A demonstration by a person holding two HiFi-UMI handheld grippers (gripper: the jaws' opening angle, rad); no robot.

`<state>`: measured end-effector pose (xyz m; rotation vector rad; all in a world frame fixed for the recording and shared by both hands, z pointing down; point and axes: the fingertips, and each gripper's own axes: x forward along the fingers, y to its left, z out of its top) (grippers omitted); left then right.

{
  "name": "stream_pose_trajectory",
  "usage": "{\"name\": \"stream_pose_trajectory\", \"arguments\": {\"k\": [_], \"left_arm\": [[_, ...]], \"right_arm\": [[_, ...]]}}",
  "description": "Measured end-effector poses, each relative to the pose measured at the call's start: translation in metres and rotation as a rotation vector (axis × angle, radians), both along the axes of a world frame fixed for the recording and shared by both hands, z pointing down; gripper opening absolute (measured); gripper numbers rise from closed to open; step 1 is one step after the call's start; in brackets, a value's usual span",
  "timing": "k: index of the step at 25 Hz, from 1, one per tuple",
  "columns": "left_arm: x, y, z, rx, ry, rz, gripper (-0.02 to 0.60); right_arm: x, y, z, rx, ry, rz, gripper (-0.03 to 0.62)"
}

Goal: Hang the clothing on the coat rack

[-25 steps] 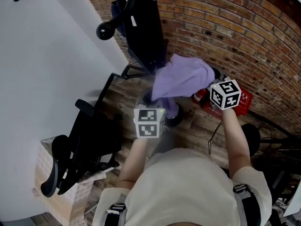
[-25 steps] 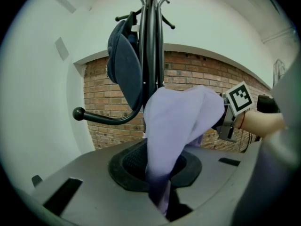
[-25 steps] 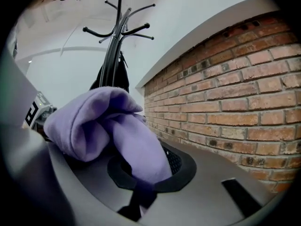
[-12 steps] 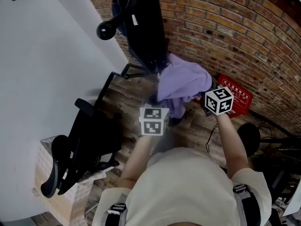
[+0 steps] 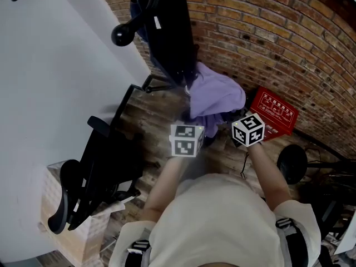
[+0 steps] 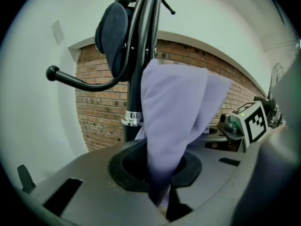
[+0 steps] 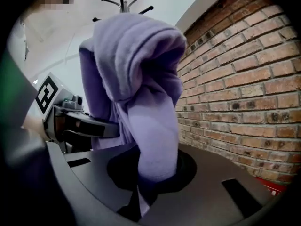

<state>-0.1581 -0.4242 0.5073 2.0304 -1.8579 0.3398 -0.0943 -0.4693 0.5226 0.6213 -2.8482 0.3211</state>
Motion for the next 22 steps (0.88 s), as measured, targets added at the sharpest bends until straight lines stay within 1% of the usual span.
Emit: {"name": "stream_pose_trajectory", "arguments": {"k": [5,10,14,17,19,22], "left_arm": [[0.006,0.000,0.003,0.000,0.000,0.013,0.039],[0.009,0.002,0.002,0.000,0.014,0.008,0.039],[0.011,0.006,0.000,0.015,0.016,0.009,0.040],[0.010,0.011,-0.001,0.030,0.017,-0.007,0.042],[0.009,0.015,-0.003,0.044,0.021,-0.021,0.084],[0.009,0.026,-0.005,0.064,0.035,-0.028,0.170]], "right_arm": [[-0.010,0.019,0.006,0.013,-0.006,-0.031,0.015],[-0.013,0.027,0.007,0.000,-0.021,-0.027,0.015],[-0.009,0.031,0.007,0.015,-0.012,-0.019,0.020],[-0.003,0.035,0.005,0.022,-0.011,-0.015,0.082],[0.002,0.037,0.003,0.034,-0.004,-0.004,0.126],[0.014,0.040,0.002,0.065,0.017,0.021,0.186]]}}
